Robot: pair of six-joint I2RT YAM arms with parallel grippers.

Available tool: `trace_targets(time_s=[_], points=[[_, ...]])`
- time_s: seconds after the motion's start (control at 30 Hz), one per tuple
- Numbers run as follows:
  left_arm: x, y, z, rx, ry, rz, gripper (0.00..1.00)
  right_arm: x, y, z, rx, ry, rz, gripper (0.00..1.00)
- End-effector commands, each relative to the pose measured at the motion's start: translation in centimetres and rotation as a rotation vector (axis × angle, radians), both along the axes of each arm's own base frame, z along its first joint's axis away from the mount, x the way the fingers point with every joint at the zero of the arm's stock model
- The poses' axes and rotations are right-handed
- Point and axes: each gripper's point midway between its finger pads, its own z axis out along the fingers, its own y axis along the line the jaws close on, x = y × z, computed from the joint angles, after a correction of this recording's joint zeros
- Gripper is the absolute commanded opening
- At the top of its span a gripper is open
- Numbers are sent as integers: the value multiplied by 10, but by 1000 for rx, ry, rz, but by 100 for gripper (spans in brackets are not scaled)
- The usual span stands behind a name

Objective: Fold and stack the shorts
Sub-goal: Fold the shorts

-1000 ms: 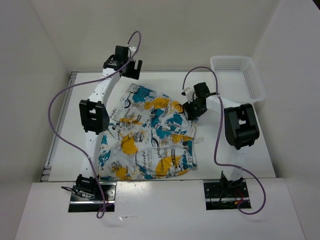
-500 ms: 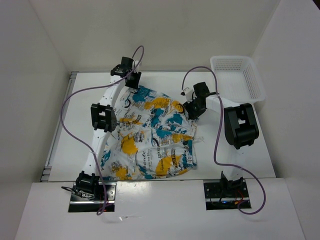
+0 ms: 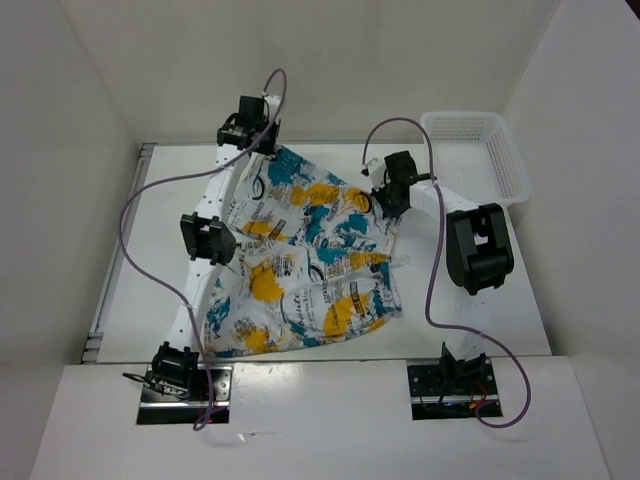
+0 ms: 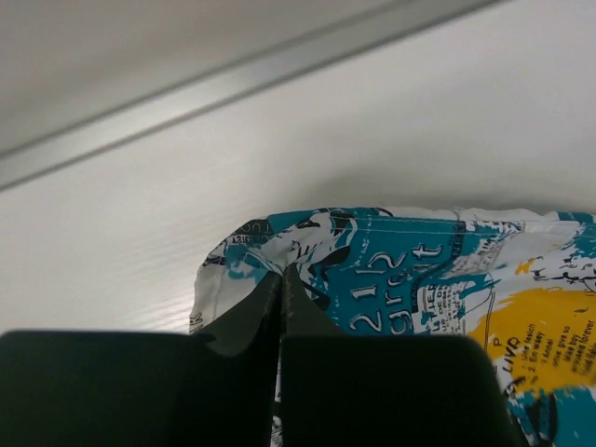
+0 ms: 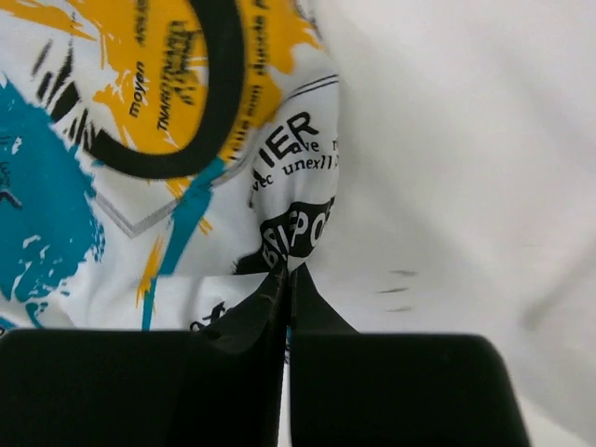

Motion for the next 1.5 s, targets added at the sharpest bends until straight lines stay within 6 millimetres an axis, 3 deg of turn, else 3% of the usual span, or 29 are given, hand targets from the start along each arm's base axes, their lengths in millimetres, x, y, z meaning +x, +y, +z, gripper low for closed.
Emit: trace_targets(time_s=[0.0,0.03,0.07,0.13,0.23,0.27,0.3,0.37,0.4,0.43,0.5,0.57,0.63,0.67,0.7,0.73,0.77,0.8,0.83,0.87,0.9,0.97,1.07,1.1,1.2,1.23,1.33,1.47], points=[[15,41,128,-41,-274,68,0,68,-8,93,-75,-328,-50,0],[7,44,151,-59,-296,54,0,70,-7,103,-103,-355,-39,0],[0,45,161,-94,-290,11,0,71,-10,113,-143,-386,-37,0],[-22,46,166,-118,-226,-23,0,69,-11,140,-199,-442,11,0],[-49,56,144,-120,-81,-19,0,56,-6,155,-214,-469,55,0],[-59,52,146,-134,-53,-38,0,47,-5,146,-232,-449,70,0],[-75,51,147,-159,-1,-60,0,40,-2,146,-253,-448,88,0],[-89,49,158,-171,11,-74,0,24,-3,150,-288,-460,119,0],[-103,48,174,-177,10,-82,0,18,0,154,-285,-463,130,0],[-111,47,181,-184,12,-90,0,13,-2,169,-278,-488,124,0],[-121,51,205,-173,-32,-78,0,-4,4,169,-250,-451,163,0],[-130,54,211,-166,-18,-68,0,-31,12,163,-208,-385,235,0],[-145,55,204,-163,54,-63,0,-56,24,144,-210,-336,313,0],[-155,50,195,-154,103,-65,0,-65,27,149,-223,-356,351,0],[-169,51,219,-157,53,-69,0,-73,30,144,-223,-348,368,0],[-188,39,160,-144,229,-84,0,-78,27,135,-226,-335,371,0],[-202,39,146,-113,223,-76,0,-81,26,134,-227,-333,371,0],[-212,35,210,-110,-75,-85,0,-85,24,135,-220,-337,363,0],[-228,32,198,-76,-122,-71,0,-92,22,127,-222,-319,380,0],[-259,26,172,-20,-185,-54,0,-95,24,128,-225,-328,396,0],[-271,26,163,-4,-203,-48,0,-99,22,123,-230,-309,400,0],[-290,28,141,21,-181,-48,0,-106,23,114,-240,-291,421,0],[-305,45,135,29,-180,-14,0,-118,28,104,-252,-275,483,0],[-315,48,116,41,-144,-16,0,-122,25,100,-267,-272,503,0],[-338,59,100,53,-108,-7,0,-144,21,83,-276,-186,591,0],[-347,62,85,65,-71,-8,0,-153,18,86,-291,-171,642,0],[-375,68,67,77,10,-27,0,-168,20,91,-272,-165,728,0],[-400,70,56,73,73,-52,0,-185,24,100,-238,-127,814,0]])
